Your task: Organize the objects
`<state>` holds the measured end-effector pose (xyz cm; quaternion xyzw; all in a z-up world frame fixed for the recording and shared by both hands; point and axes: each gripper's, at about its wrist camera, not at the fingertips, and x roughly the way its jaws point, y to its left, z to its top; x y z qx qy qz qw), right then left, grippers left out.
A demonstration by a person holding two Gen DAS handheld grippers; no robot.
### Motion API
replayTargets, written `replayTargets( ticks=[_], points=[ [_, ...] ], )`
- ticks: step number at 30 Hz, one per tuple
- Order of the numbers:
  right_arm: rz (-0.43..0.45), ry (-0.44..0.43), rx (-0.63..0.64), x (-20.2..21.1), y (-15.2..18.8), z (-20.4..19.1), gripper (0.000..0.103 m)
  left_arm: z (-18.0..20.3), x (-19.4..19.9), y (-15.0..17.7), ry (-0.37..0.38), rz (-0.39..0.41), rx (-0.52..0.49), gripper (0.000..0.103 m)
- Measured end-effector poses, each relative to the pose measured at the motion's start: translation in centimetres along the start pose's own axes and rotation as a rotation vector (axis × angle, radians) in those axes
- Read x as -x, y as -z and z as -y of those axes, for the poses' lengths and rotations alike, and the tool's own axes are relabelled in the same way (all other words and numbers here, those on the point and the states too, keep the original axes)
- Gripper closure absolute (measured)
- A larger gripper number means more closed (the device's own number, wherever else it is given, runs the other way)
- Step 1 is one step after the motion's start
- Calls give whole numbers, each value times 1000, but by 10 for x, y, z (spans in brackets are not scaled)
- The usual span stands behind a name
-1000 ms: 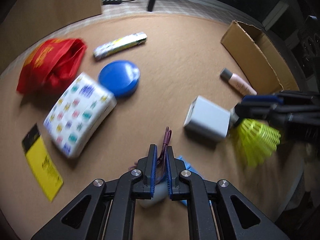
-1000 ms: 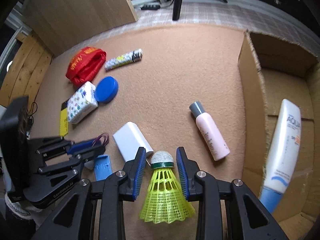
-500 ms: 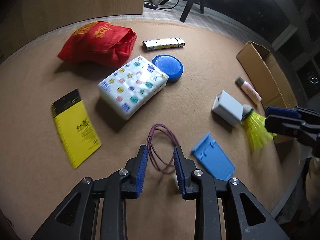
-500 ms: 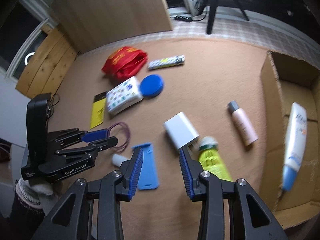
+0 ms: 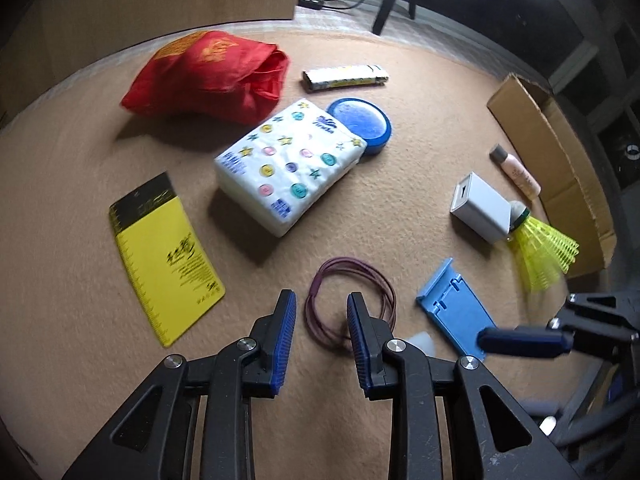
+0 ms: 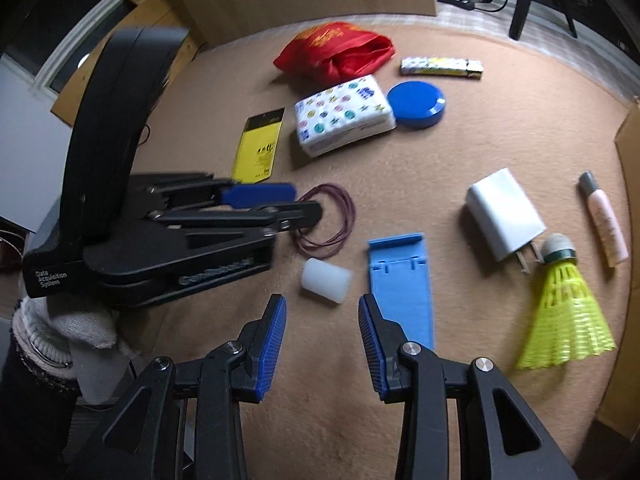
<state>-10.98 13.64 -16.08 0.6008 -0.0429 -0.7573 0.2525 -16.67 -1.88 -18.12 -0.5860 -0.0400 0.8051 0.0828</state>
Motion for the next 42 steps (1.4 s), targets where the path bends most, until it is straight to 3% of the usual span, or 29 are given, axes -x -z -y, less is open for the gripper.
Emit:
replayTargets(
  ticks=[3,5,7,20,24,35,42],
  points=[
    [-7,6,-7,-7,-2,-3,68,6,-3,-5,-27,0,-44,78],
    [-8,18,-9,-11,-3,-4,68,9,-4,-7,-74,6,-79,89],
    [-9,26,-9,-14,-4,-6,69,6,-4,-8,-73,4,-77,98],
    [-23,164,59,-34,-12,-22,69,-27,6,3,-31,9,-11,99],
    [-21,203,82,-34,-14,-25,78,-30,6,5,-22,16,5,99],
    [54,129,27,12,-6,-7,79,-34,53,7,8,107,36,99],
    [138,124,-31,63,-2,18,79,-8,86,-9,32,182,5,99]
  ],
)
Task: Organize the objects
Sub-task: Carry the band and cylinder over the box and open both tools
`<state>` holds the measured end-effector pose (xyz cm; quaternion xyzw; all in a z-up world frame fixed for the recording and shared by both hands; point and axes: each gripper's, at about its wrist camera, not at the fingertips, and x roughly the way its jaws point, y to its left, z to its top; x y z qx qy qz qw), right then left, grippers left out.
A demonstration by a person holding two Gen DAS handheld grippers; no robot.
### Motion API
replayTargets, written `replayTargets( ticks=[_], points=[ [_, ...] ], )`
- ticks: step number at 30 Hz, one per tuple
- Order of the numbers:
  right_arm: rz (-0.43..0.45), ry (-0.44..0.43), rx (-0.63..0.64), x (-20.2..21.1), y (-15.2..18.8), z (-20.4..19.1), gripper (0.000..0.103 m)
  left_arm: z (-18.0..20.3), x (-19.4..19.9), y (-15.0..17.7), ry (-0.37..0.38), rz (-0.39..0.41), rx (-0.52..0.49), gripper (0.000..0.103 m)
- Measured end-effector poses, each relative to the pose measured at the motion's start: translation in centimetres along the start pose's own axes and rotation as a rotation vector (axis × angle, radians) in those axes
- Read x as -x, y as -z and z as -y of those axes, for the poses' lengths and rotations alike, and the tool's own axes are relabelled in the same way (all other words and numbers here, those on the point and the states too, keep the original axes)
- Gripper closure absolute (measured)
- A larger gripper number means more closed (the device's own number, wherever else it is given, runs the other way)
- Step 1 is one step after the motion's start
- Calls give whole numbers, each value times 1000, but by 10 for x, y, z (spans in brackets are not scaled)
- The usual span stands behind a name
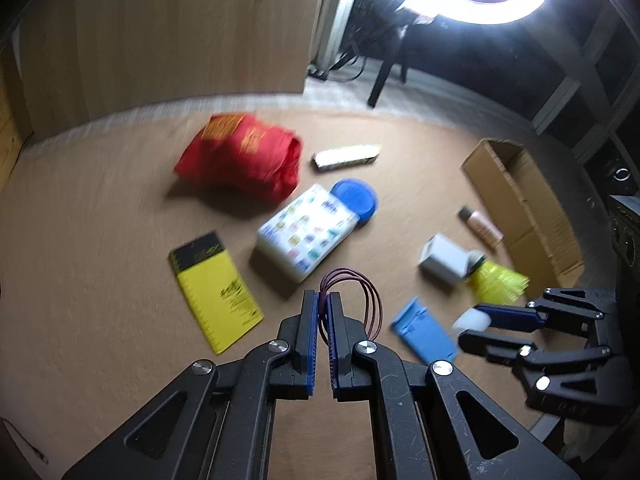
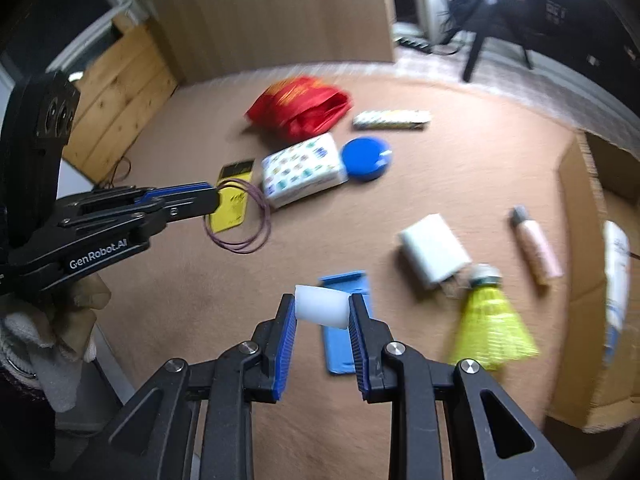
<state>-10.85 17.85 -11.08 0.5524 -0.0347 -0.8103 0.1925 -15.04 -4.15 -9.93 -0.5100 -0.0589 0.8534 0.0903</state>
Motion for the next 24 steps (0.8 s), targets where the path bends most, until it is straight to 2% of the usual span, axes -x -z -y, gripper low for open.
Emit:
replayTargets(
  ticks=[7,14,24],
  points=[
    [74,52,-87,50,8,58,80,48,12,-18,43,43,-64,99],
    [124,124,-178,93,29,123,80,114,3,-33,105,55,-134,99],
    [160,196,-274,123,52,191,80,216,-24,-40,208,35,-233,99]
  ],
)
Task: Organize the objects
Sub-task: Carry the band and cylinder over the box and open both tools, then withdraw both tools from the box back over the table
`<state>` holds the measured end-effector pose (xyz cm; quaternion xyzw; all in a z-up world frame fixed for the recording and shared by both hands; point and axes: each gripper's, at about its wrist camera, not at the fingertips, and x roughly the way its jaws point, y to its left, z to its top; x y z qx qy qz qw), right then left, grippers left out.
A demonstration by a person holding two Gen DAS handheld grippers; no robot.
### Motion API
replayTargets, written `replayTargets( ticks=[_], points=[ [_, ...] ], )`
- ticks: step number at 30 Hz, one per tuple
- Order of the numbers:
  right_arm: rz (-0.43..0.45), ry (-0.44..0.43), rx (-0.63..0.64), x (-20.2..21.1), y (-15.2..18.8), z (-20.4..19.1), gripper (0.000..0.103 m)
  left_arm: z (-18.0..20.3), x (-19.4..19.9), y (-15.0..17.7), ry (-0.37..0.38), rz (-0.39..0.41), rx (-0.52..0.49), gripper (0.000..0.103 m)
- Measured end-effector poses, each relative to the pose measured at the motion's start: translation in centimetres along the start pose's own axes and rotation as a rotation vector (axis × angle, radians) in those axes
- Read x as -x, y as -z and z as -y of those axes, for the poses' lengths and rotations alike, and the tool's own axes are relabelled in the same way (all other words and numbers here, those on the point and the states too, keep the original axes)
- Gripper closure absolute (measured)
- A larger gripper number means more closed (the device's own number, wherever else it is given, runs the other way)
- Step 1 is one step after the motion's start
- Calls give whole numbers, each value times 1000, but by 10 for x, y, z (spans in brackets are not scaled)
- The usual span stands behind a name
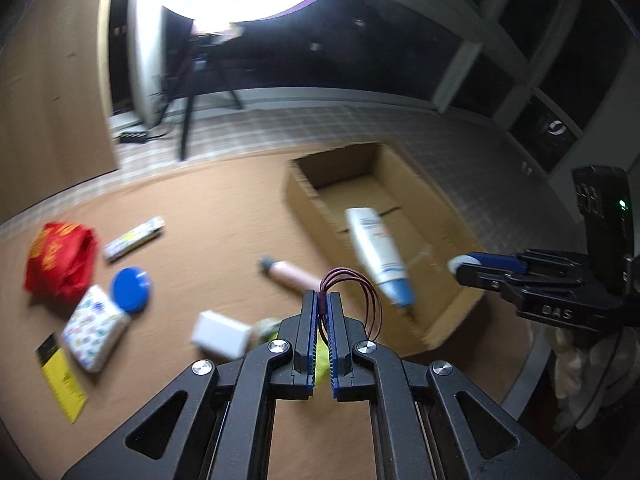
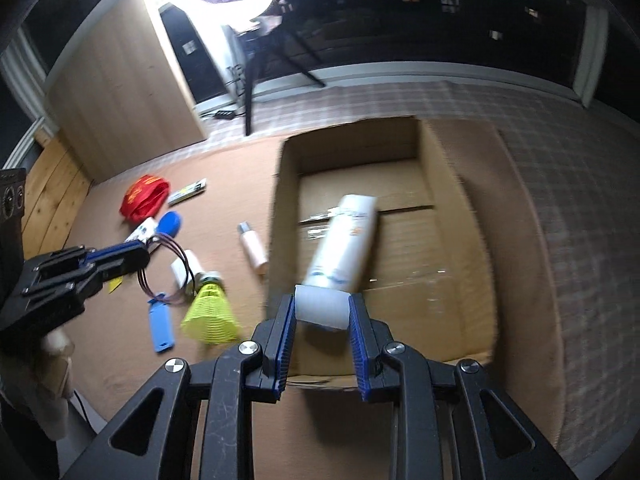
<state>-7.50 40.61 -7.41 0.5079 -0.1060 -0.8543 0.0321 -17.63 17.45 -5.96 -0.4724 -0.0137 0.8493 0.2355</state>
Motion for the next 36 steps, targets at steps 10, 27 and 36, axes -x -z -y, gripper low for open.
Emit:
replayTargets(
  ticks=[10,27,36],
  points=[
    [-2,16,-53,-1,-3,45,79,73,-55,-14,41,-51,-73,99],
    [4,41,-47,-3,-7,63,48,98,-79,-17,43,-75,-92,90],
    [24,46,-54,1,-11,61,43,87,-71,-10,19,-75,-84,77]
  ],
)
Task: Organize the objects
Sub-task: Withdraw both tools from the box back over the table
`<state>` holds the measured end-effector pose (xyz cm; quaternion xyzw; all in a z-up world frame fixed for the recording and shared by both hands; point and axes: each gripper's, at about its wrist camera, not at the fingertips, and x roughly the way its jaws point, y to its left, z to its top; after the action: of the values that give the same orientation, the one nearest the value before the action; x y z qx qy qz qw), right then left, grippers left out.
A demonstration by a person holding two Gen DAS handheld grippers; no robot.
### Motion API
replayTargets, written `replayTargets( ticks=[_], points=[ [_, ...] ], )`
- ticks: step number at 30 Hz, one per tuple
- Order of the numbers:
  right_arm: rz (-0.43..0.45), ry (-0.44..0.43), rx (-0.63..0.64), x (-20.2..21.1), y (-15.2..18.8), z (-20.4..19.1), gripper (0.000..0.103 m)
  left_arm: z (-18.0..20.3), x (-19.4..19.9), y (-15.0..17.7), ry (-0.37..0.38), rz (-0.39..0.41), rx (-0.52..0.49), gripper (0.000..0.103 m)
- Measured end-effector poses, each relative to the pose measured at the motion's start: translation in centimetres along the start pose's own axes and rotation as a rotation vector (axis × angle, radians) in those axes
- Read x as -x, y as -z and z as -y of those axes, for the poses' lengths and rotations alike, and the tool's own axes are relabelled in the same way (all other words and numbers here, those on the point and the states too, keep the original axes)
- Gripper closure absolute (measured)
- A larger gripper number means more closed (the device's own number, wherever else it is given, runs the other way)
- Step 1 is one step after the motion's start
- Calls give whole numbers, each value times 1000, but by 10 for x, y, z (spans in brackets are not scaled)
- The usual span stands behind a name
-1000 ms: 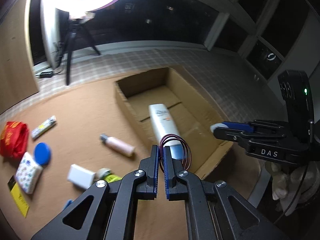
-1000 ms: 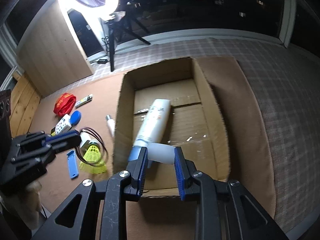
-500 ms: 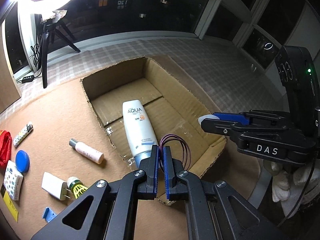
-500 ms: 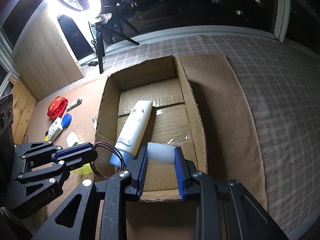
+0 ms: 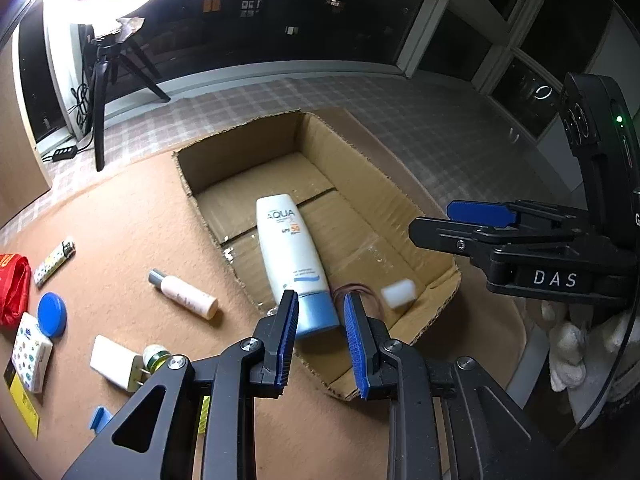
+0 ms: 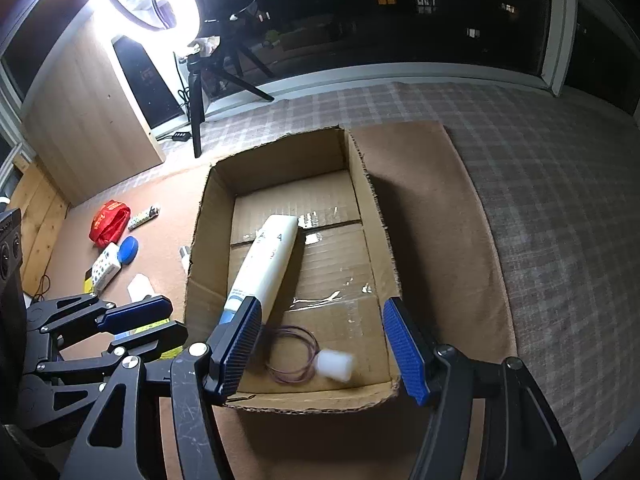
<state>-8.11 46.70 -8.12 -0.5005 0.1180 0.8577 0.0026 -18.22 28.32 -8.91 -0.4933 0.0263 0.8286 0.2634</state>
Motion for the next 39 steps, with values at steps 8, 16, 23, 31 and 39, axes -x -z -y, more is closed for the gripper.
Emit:
replayTargets(
  ticks=[8,16,23,31,39],
  points=[
    [-4,-26,19,-1,-1,-20,43,-23,15,7,-17,3,42,77],
    [-20,-77,46,-4,0,-50,43,-60,40,25,-56,12,103,69],
    [-37,-109,75,-10,5,-83,43,-108,67,54,-110,10,183,67],
    [-63,-147,103,-17,12,-121,43,-164,97,92,-162,11,283,67],
    [-86,-182,123,-25,20,-160,43,-214,123,134,-207,2,377,66]
  ],
)
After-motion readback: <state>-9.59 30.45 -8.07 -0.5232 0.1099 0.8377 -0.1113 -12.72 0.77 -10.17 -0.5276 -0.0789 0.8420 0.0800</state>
